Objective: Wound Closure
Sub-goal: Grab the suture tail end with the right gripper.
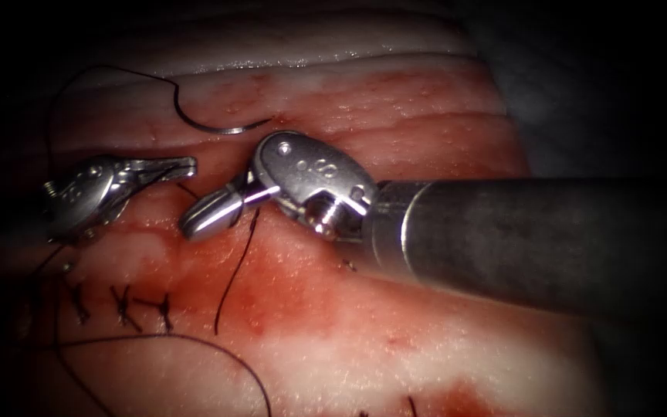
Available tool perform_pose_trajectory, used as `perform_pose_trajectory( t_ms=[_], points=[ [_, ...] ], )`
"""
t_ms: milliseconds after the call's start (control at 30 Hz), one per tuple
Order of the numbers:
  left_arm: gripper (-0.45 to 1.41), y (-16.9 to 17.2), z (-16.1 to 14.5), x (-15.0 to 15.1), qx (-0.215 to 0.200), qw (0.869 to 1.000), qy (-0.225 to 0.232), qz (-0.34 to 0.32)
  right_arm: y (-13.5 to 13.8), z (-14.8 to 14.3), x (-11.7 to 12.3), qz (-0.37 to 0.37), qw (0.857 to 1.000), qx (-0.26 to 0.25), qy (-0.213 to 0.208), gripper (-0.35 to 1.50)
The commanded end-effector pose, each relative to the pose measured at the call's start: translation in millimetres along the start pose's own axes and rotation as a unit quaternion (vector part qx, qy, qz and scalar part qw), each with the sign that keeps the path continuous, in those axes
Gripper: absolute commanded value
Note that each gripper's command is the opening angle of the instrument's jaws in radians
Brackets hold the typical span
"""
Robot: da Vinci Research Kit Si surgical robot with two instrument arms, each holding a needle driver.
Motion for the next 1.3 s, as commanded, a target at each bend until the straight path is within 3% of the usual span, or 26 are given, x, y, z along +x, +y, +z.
perform_pose_trajectory(
  t_ms=[33, 167, 367, 467, 600, 667, 733, 933, 1000, 1100, 1300],
  points=[
    [-0.45, 0.1, 0.7, -0.6, -0.005, 1.000, -0.001, -0.001, 0.8, 0.6, 0.0, -0.007, 1.000, 0.009, -0.018, -0.35],
    [-0.45, 1.1, 1.1, -0.3, -0.014, 1.000, -0.002, -0.006, 0.6, 0.8, 0.0, -0.020, 0.995, 0.040, -0.093, -0.35],
    [-0.45, 1.3, 0.9, -0.1, -0.016, 1.000, -0.003, -0.013, 0.9, 0.8, -0.4, -0.044, 0.986, 0.054, -0.153, -0.35],
    [-0.45, 1.3, 0.8, -0.1, -0.017, 1.000, -0.003, -0.016, 1.1, 0.8, -0.8, -0.053, 0.982, 0.056, -0.170, -0.28],
    [-0.45, 1.2, 0.5, -0.1, -0.018, 1.000, -0.002, -0.019, 1.3, 1.1, -2.0, -0.065, 0.979, 0.057, -0.183, 0.05],
    [-0.45, 1.2, 0.4, -0.1, -0.019, 1.000, -0.002, -0.019, 1.3, 1.3, -2.4, -0.069, 0.979, 0.058, -0.184, 0.10],
    [-0.45, 1.2, 0.2, -0.1, -0.020, 1.000, -0.002, -0.022, 1.3, 2.3, -3.8, -0.080, 0.976, 0.062, -0.192, 0.32],
    [-0.45, 1.2, -0.2, 0.0, -0.022, 1.000, -0.002, -0.023, 1.2, 3.4, -5.5, -0.094, 0.970, 0.068, -0.211, 0.47],
    [-0.45, 1.2, -0.4, 0.0, -0.023, 0.999, -0.001, -0.023, 1.3, 3.3, -5.8, -0.098, 0.968, 0.064, -0.223, 0.63],
    [-0.45, 1.2, -0.6, 0.0, -0.024, 0.999, -0.001, -0.026, 1.7, 3.0, -6.0, -0.107, 0.965, 0.054, -0.235, 0.71],
    [-0.45, 1.3, -0.6, 0.0, -0.024, 0.999, -0.001, -0.026, 1.8, 3.6, -7.0, -0.121, 0.957, 0.058, -0.256, 0.71]
  ],
)
